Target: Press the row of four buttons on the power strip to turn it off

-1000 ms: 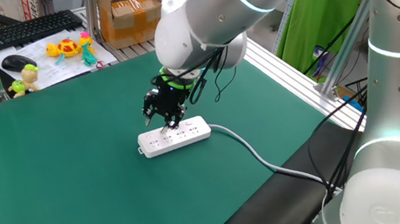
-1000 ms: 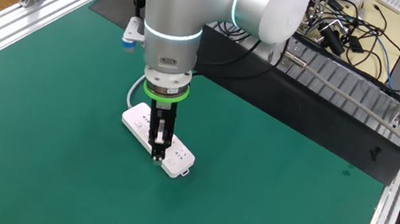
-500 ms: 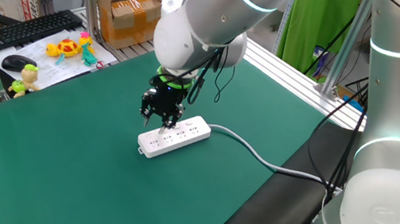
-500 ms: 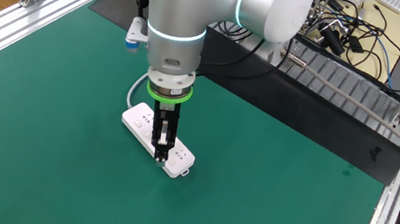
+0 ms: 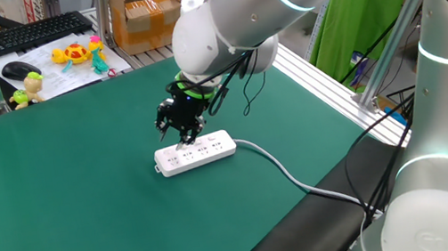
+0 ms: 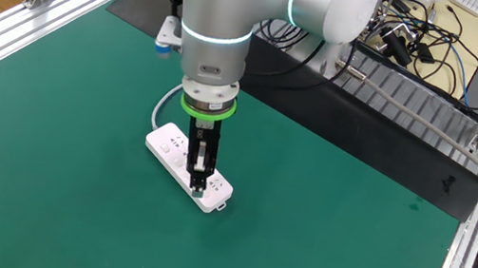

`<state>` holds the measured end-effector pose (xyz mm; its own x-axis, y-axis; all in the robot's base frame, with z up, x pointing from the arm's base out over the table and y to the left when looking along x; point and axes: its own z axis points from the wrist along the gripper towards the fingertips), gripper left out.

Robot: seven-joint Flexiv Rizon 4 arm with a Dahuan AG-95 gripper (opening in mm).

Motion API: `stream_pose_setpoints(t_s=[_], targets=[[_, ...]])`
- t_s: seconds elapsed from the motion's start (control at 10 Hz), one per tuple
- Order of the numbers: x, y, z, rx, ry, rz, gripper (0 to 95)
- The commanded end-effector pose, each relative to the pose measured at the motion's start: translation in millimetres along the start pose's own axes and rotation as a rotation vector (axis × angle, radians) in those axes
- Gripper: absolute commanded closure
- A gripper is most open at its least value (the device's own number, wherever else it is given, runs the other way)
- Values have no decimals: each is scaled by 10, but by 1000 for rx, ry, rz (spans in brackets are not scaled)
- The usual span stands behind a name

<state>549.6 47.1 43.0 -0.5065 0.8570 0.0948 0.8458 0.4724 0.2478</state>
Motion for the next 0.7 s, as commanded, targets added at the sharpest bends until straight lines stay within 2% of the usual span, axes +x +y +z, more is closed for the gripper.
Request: stream_pose_setpoints(t_s=[0.1,0.5,0.7], targets=[[33,-7,-21,0,-3,7,570],[123,16,10,-3,-8,24,570],[127,23,20,-10,-8,30,570]])
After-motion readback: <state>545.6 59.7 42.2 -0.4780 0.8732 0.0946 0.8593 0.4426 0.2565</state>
